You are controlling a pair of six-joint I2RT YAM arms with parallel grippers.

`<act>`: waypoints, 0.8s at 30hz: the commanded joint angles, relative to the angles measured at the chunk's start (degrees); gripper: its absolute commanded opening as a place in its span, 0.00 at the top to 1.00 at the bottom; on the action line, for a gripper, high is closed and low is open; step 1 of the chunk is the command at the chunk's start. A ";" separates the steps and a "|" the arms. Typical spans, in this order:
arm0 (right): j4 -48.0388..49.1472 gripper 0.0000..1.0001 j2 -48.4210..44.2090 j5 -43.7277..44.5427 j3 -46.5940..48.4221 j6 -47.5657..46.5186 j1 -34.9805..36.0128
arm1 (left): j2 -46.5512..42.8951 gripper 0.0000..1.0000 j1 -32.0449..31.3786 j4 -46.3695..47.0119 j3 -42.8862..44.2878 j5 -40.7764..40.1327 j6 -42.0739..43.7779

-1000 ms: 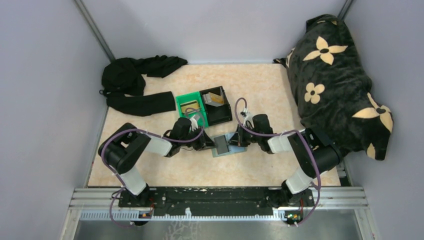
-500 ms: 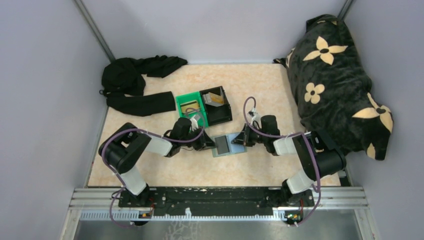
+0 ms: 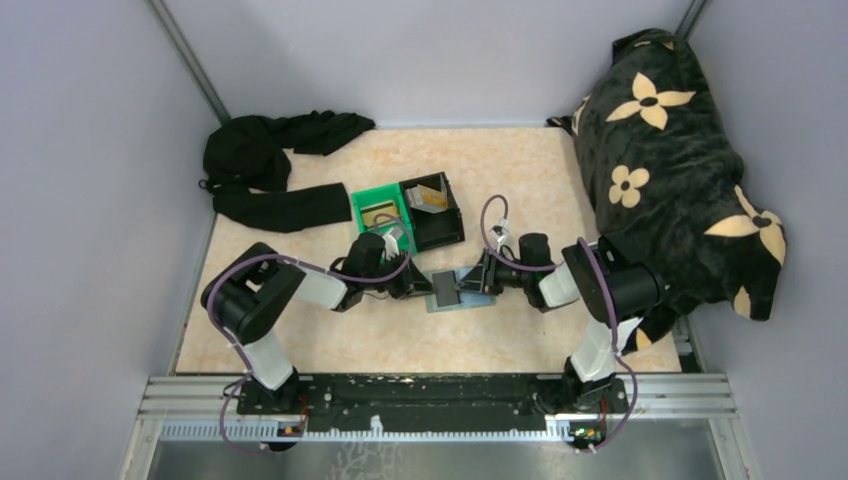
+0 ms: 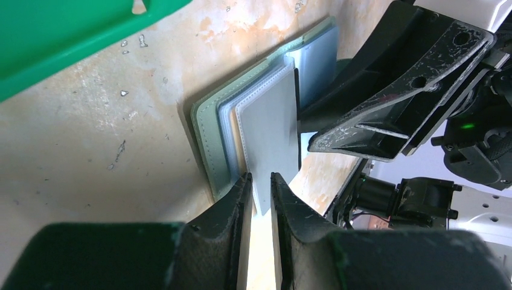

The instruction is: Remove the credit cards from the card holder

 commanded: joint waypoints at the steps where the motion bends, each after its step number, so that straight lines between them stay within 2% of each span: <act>1: 8.20 0.76 1.75 -2.68 -0.39 2.42 0.02 | 1.49 0.76 -0.19 -2.37 0.12 -0.97 1.18; 11: 16.51 0.88 4.59 -5.04 -1.69 7.21 0.21 | 1.29 0.76 -0.19 -2.46 -0.24 -1.04 1.16; 14: 15.73 1.00 4.44 -5.05 -1.68 6.74 0.20 | 1.22 0.76 -0.19 -2.59 -0.15 -1.09 1.15; 24: 10.94 1.00 0.70 -2.34 -2.37 4.38 -1.46 | 1.13 0.76 -0.14 -2.64 -0.65 -1.21 0.94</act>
